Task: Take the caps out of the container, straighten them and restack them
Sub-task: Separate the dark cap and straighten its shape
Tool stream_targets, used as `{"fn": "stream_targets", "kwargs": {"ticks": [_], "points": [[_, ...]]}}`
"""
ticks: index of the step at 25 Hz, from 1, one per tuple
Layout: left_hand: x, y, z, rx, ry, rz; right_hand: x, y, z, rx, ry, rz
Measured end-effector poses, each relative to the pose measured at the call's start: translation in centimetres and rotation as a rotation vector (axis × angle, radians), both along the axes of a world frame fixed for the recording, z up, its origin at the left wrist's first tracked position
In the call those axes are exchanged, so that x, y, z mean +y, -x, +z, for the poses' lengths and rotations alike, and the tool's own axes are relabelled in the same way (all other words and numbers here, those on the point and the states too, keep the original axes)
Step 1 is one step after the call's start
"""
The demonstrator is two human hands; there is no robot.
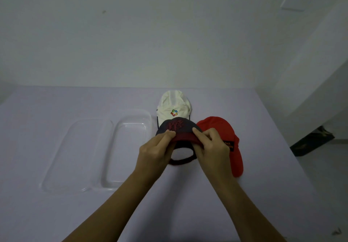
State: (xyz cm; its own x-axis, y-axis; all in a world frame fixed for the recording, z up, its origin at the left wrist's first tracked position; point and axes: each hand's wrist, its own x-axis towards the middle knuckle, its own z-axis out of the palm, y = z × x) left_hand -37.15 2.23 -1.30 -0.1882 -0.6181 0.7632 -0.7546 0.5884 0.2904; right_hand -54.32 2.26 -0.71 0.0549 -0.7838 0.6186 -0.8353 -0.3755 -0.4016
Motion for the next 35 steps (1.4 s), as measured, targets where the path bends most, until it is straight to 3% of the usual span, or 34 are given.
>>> {"fn": "stream_targets", "kwargs": {"ticks": [9, 14, 18, 21, 27, 35], "points": [[0.1, 0.8, -1.0, 0.197, 0.048, 0.045, 0.2, -1.3, 0.9, -0.130, 0.071, 0.016], [1.2, 0.7, 0.2, 0.317, -0.073, 0.042, -0.6, 1.0, 1.9, -0.183, 0.188, -0.024], [1.3, 1.1, 2.4, 0.278, -0.145, 0.028, -0.5, 1.4, 1.5, -0.113, 0.335, -0.045], [1.0, 0.8, 3.3, 0.203, -0.025, 0.014, -0.3, 0.7, 1.8, -0.100, 0.385, -0.040], [1.1, 1.4, 3.0, 0.409, 0.100, 0.033, 0.7, -2.9, 2.9, -0.245, 0.344, -0.077], [0.7, 0.8, 2.6, 0.335, 0.007, 0.033, 1.0, -2.9, 1.3, -0.317, 0.163, -0.058]]}}
